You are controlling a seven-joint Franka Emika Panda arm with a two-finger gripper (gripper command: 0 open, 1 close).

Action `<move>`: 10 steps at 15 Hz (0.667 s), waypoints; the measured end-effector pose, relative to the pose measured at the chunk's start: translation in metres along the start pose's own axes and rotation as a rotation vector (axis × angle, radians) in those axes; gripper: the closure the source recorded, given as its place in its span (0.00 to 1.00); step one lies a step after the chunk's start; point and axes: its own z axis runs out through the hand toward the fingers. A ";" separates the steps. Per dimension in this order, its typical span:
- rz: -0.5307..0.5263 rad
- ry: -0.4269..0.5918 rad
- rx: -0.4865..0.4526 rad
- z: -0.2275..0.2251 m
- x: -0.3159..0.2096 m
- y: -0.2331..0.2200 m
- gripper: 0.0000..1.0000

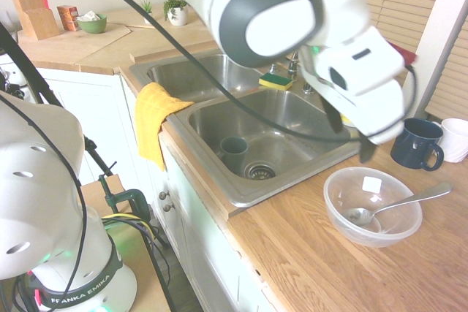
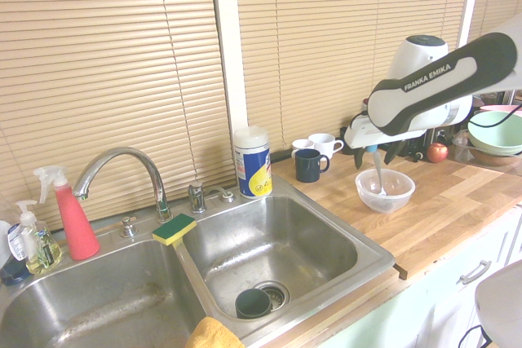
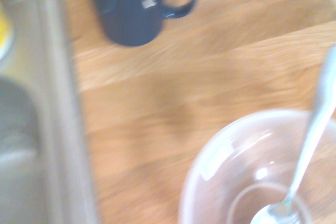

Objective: Put the spoon into the sink

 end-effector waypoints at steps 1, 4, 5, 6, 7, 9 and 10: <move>0.016 -0.001 -0.004 0.008 0.009 0.002 0.00; 0.044 -0.012 -0.023 0.038 0.030 0.004 0.00; 0.049 -0.016 -0.029 0.045 0.035 0.003 0.00; 0.052 -0.017 -0.034 0.052 0.039 0.002 1.00; 0.056 -0.020 -0.041 0.059 0.042 0.002 1.00; 0.067 -0.023 -0.052 0.073 0.048 0.004 1.00; 0.073 -0.024 -0.058 0.080 0.052 0.006 1.00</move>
